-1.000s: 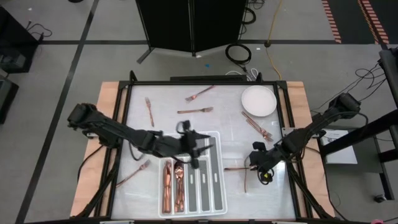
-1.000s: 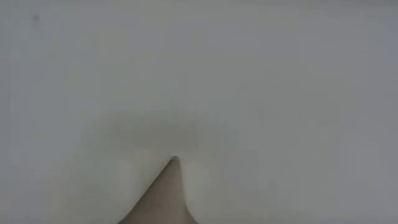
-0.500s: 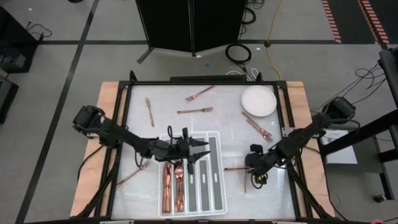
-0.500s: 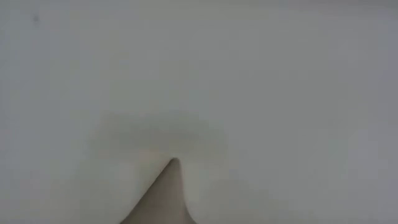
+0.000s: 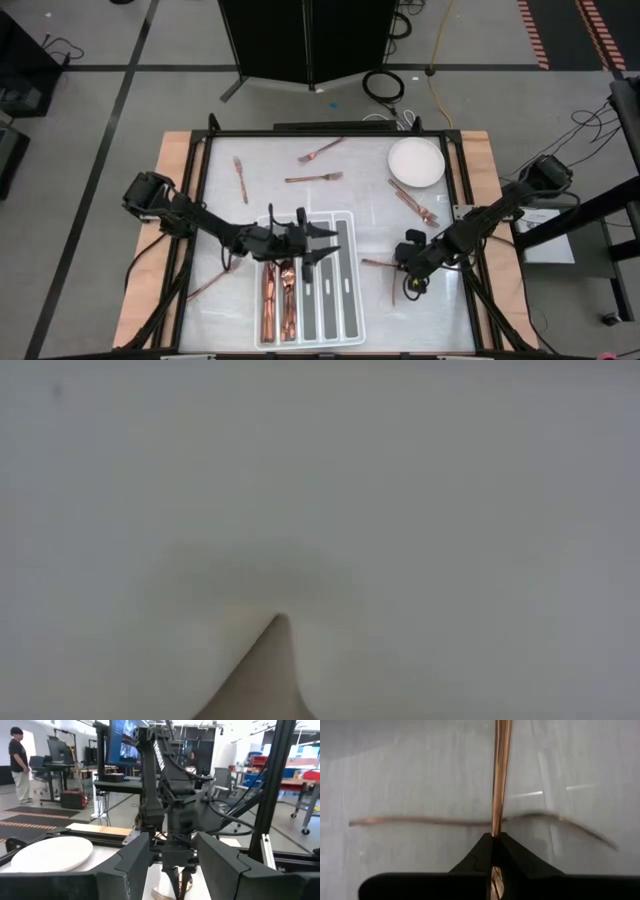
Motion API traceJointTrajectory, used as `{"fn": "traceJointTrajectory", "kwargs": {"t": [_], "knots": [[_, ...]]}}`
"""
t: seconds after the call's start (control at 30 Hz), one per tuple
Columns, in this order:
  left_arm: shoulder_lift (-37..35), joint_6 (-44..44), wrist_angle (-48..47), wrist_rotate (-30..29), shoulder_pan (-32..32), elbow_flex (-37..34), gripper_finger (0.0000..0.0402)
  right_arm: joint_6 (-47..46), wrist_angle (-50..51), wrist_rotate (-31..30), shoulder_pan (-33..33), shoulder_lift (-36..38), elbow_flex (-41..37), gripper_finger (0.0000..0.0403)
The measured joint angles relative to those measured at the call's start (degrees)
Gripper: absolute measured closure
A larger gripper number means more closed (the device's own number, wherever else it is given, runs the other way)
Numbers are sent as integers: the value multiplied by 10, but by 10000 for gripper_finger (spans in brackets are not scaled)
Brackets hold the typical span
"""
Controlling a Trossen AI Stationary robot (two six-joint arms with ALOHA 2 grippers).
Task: Sort silverware
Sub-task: Put the spoon into the silverware tray
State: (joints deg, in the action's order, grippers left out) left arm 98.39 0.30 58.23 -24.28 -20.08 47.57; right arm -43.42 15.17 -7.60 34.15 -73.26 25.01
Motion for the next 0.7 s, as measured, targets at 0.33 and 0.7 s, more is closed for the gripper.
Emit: {"fn": "traceJointTrajectory", "kwargs": {"t": [0.33,0.7], "knots": [[-1,-30,30,1,-13,0,235,90,177,39,23,84,75,400],[0,-311,-70,-68,-7,0,235,306,178,0,25,90,151,402]]}}
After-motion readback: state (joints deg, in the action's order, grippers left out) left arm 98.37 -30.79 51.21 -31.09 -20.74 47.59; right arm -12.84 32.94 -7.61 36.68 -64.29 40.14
